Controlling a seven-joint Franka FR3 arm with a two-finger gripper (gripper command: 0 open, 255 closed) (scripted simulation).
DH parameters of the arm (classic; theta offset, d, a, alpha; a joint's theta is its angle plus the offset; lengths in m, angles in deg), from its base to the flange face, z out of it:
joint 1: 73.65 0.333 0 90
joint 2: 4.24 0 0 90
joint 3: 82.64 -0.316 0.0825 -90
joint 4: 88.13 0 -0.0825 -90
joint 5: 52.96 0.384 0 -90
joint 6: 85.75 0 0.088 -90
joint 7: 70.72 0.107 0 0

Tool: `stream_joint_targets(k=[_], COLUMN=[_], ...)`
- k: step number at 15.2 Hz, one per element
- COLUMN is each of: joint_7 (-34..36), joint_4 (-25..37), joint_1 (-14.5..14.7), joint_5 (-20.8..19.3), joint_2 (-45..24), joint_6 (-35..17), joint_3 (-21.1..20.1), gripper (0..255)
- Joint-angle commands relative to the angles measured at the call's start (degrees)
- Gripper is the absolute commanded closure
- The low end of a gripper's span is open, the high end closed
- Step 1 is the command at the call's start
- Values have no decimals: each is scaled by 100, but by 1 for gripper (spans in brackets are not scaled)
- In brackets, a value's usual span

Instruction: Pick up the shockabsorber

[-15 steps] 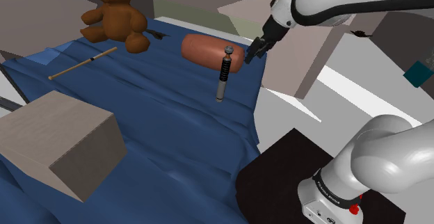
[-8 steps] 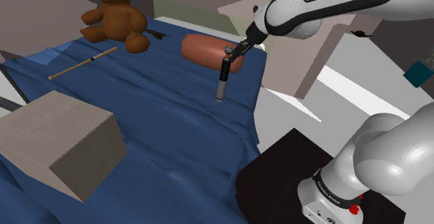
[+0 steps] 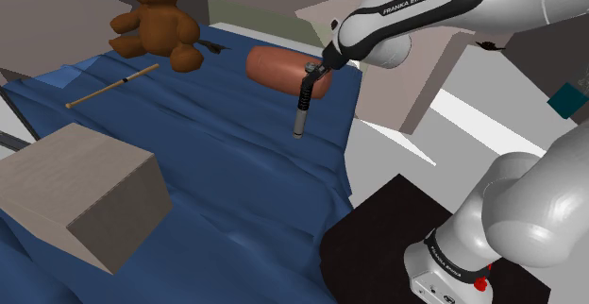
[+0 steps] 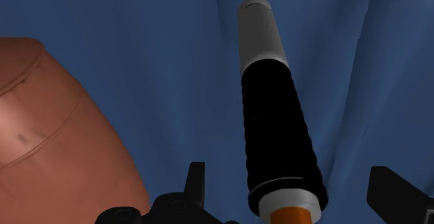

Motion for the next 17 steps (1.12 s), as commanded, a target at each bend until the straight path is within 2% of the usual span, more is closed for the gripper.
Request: stream_joint_targets(k=[1, 3, 4, 13, 17], joint_7=[-130, -169, -162, -169, 78], joint_4=[-59, -76, -79, -76, 52], joint_1=[45, 57, 55, 57, -29], joint_5=[139, 183, 176, 183, -89], joint_2=[-96, -124, -116, -124, 62], joint_6=[-150, -192, -188, -192, 103], joint_3=[29, 36, 34, 35, -17], gripper=[0, 0, 255, 255, 255])
